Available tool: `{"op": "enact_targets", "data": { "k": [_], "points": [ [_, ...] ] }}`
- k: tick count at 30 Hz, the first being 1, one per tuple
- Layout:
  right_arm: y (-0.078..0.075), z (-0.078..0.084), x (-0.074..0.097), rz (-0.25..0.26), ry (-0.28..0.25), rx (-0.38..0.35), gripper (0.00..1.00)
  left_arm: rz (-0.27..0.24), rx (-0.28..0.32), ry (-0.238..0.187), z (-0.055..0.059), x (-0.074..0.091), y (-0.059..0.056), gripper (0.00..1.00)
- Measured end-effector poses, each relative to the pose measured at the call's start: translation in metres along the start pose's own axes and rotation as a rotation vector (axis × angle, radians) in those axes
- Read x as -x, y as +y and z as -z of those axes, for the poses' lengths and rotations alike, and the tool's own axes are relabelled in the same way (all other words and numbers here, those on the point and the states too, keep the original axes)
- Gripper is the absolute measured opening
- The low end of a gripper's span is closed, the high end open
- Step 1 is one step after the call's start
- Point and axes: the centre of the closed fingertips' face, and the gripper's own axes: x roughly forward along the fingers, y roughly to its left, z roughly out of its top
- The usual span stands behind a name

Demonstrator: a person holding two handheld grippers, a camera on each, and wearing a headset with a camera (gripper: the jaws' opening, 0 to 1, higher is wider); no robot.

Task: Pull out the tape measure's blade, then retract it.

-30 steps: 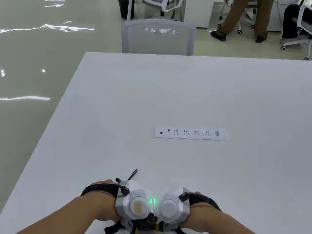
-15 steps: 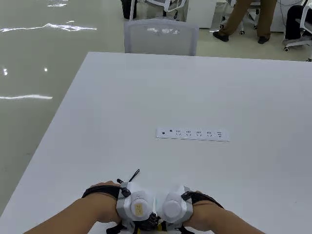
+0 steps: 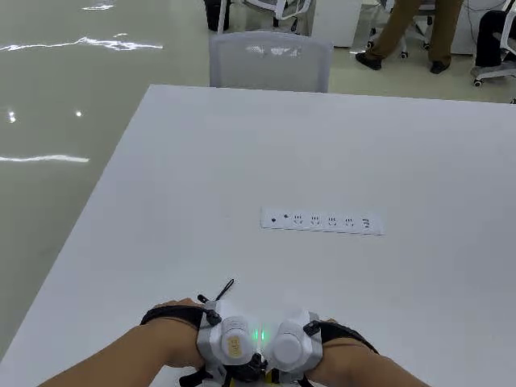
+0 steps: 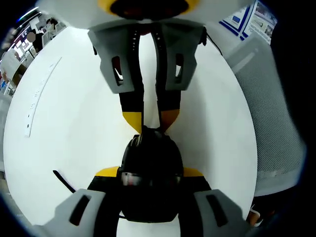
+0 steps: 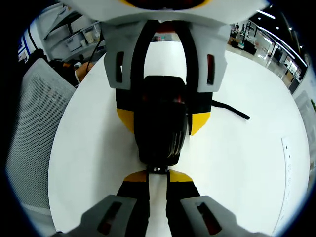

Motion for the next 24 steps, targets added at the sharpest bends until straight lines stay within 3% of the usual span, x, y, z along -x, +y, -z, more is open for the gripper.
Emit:
{"op": "enact_targets", "data": {
  "k": [17, 18, 19, 20, 21, 22, 24],
  "points": [
    [0.002, 0.016, 0.013, -0.002, 0.033, -0.011, 0.10, 0.000, 0.019, 0.001, -0.001, 0.000, 0.001, 0.39],
    [0.001, 0.016, 0.014, 0.000, 0.037, -0.009, 0.00, 0.000, 0.019, 0.002, -0.001, 0.001, 0.000, 0.39],
    [-0.016, 0.043, 0.026, -0.001, 0.111, -0.076, 0.00, 0.030, -0.024, 0.016, 0.003, -0.001, -0.008, 0.39],
    [-0.026, 0.044, 0.026, -0.023, 0.085, -0.044, 0.00, 0.005, 0.006, 0.019, 0.002, 0.002, -0.003, 0.39],
    [-0.007, 0.045, 0.020, -0.022, 0.077, -0.055, 0.00, -0.001, 0.020, -0.005, -0.003, 0.002, -0.001, 0.39],
    [-0.002, 0.051, 0.020, -0.030, 0.071, -0.050, 0.00, -0.005, 0.033, -0.034, -0.004, 0.001, 0.000, 0.39],
    [-0.006, 0.058, 0.020, -0.004, 0.096, 0.021, 0.00, -0.002, 0.029, -0.016, -0.005, 0.003, 0.000, 0.39]
  ]
}}
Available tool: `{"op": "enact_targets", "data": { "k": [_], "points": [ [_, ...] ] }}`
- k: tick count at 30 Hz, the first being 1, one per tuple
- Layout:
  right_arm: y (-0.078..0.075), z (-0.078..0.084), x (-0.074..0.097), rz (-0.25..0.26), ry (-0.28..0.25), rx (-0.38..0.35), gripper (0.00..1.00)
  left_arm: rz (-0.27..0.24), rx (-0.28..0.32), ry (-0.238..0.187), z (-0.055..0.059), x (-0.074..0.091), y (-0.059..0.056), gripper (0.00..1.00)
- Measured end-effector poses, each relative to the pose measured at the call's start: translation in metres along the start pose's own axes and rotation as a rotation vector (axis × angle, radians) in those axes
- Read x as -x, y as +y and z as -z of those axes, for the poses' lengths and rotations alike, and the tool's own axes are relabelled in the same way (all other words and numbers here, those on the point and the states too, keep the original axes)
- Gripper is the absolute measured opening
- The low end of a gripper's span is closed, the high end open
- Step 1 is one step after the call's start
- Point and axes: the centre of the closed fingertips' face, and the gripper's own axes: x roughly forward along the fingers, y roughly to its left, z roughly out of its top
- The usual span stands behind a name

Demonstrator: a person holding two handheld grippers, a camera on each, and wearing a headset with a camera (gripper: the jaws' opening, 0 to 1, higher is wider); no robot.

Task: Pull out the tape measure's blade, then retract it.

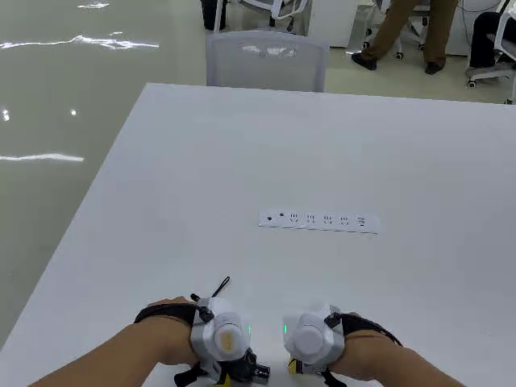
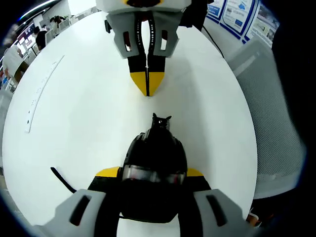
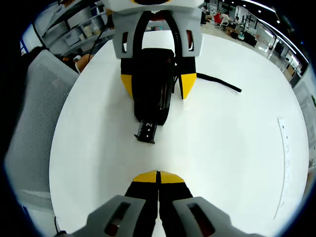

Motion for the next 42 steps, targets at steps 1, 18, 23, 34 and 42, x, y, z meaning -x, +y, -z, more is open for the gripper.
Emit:
{"op": "enact_targets", "data": {
  "k": [1, 18, 23, 34, 42],
  "points": [
    [0.005, -0.005, 0.009, -0.009, -0.005, -0.040, 0.00, 0.000, 0.002, 0.002, -0.001, 0.000, 0.001, 0.39],
    [0.011, -0.053, 0.001, -0.015, -0.112, -0.063, 0.17, -0.016, 0.067, 0.009, 0.005, -0.003, 0.003, 0.39],
    [0.011, -0.063, -0.004, -0.024, -0.122, -0.047, 0.21, -0.016, 0.087, 0.003, 0.007, -0.005, 0.005, 0.39],
    [0.007, -0.067, -0.014, -0.003, -0.099, -0.035, 0.18, -0.013, 0.095, -0.003, 0.006, -0.005, 0.004, 0.39],
    [0.005, -0.060, -0.013, 0.013, -0.065, -0.017, 0.13, -0.016, 0.100, 0.009, 0.009, -0.002, 0.003, 0.39]
  ]
}}
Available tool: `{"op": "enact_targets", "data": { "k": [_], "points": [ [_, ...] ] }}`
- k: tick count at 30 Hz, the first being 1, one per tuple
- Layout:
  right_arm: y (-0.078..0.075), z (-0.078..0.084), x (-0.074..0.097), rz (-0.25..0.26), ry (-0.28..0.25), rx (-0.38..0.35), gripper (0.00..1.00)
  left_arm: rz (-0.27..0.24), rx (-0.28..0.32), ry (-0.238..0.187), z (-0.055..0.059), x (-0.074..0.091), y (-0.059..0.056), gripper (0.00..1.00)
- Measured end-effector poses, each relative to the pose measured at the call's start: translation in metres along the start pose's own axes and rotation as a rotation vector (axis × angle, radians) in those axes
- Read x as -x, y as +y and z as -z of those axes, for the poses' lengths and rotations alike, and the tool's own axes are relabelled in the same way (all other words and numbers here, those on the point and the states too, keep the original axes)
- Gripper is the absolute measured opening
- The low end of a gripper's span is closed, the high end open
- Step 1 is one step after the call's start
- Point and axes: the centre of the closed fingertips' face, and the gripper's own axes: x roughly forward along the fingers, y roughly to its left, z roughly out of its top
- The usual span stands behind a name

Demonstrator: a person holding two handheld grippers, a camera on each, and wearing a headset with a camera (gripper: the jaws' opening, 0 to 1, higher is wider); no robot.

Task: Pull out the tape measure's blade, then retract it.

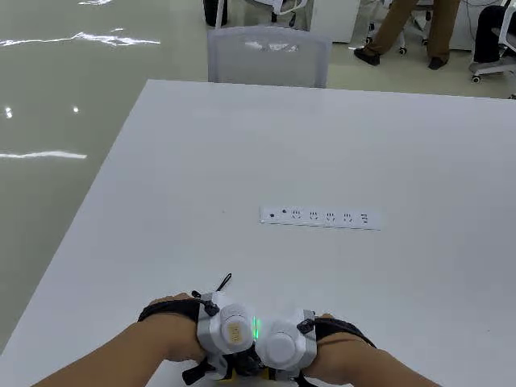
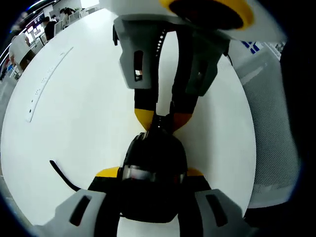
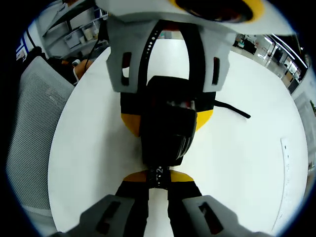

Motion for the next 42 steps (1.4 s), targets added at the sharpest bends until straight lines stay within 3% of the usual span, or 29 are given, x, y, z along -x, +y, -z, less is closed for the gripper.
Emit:
{"op": "enact_targets", "data": {
  "k": [5, 17, 29, 37, 42],
  "points": [
    [-0.004, 0.014, 0.003, -0.002, 0.017, -0.003, 0.13, 0.001, 0.013, -0.015, -0.002, 0.000, 0.002, 0.39],
    [-0.001, 0.018, 0.006, 0.000, 0.020, -0.010, 0.13, -0.012, 0.024, -0.019, -0.010, 0.003, 0.000, 0.39],
    [-0.001, 0.028, 0.011, -0.003, 0.032, -0.016, 0.12, -0.014, 0.024, -0.021, -0.006, -0.005, 0.006, 0.39],
    [-0.001, 0.033, 0.016, -0.006, 0.048, -0.014, 0.12, -0.023, 0.031, -0.035, -0.013, 0.004, -0.001, 0.39],
    [0.001, 0.035, 0.019, -0.013, 0.063, -0.020, 0.12, -0.024, 0.026, -0.022, -0.012, 0.004, -0.001, 0.39]
  ]
}}
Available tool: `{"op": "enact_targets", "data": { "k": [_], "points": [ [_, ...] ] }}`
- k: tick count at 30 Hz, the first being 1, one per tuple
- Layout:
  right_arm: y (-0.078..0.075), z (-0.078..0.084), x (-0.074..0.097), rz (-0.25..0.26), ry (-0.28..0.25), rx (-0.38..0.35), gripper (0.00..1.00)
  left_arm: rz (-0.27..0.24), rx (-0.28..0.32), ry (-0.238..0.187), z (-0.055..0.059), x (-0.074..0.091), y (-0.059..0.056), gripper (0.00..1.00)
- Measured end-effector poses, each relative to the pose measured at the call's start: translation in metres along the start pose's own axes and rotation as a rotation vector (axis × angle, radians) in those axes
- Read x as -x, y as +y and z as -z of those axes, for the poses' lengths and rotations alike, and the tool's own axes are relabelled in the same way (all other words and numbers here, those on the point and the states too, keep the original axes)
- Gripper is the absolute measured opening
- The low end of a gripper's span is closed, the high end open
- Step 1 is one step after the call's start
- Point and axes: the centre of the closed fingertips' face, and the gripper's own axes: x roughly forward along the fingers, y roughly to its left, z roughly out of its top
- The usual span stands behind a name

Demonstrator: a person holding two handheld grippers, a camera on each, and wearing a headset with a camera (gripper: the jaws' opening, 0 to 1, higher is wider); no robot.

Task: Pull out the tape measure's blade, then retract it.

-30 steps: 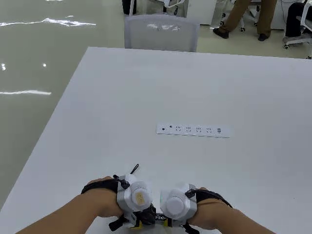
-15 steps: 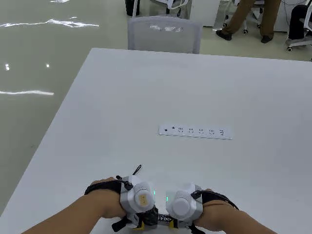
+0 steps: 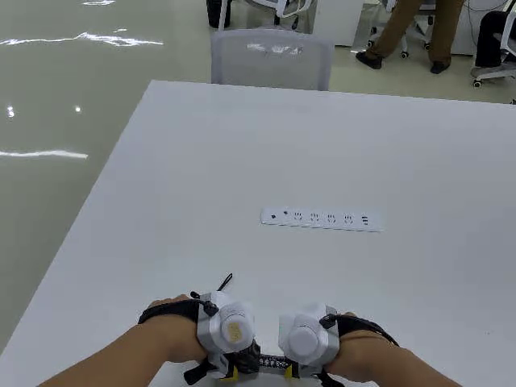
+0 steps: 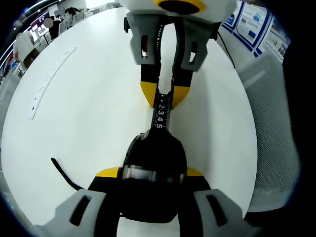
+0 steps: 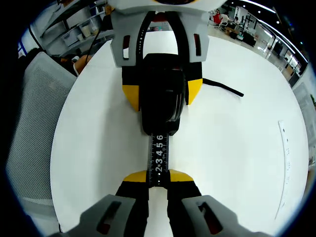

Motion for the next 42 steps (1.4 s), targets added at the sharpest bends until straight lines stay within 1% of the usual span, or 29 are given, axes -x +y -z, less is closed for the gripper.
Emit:
{"op": "enact_targets", "data": {
  "k": [7, 12, 15, 21, 24, 26, 32, 36, 39, 42],
  "points": [
    [0.001, 0.006, 0.002, -0.001, 0.019, 0.002, 0.12, -0.002, -0.001, 0.003, 0.002, 0.000, 0.001, 0.39],
    [0.001, 0.011, 0.005, -0.003, 0.032, 0.001, 0.12, -0.006, 0.005, -0.010, 0.003, 0.000, 0.001, 0.39],
    [0.001, 0.015, 0.006, -0.002, 0.039, 0.003, 0.12, -0.006, 0.005, -0.005, 0.005, -0.003, 0.003, 0.39],
    [0.000, 0.020, 0.008, 0.002, 0.046, 0.002, 0.12, -0.007, 0.007, -0.003, 0.004, -0.001, 0.003, 0.39],
    [0.000, 0.024, 0.009, 0.001, 0.051, -0.001, 0.12, -0.006, 0.006, -0.002, 0.007, -0.004, 0.005, 0.39],
    [0.000, 0.025, 0.010, 0.001, 0.054, -0.002, 0.12, -0.007, 0.005, -0.001, 0.005, -0.003, 0.003, 0.39],
    [-0.003, 0.034, 0.008, 0.000, 0.058, -0.006, 0.12, -0.007, 0.006, -0.004, 0.005, -0.001, 0.002, 0.39],
    [-0.002, 0.035, 0.009, 0.001, 0.060, -0.003, 0.12, -0.006, 0.009, -0.005, 0.005, -0.001, 0.002, 0.39],
    [-0.002, 0.038, 0.010, 0.002, 0.059, -0.003, 0.12, -0.004, 0.010, -0.006, 0.006, -0.003, 0.004, 0.39],
    [-0.002, 0.040, 0.011, 0.000, 0.064, -0.002, 0.12, -0.005, 0.009, -0.006, 0.005, -0.001, 0.002, 0.39]
  ]
}}
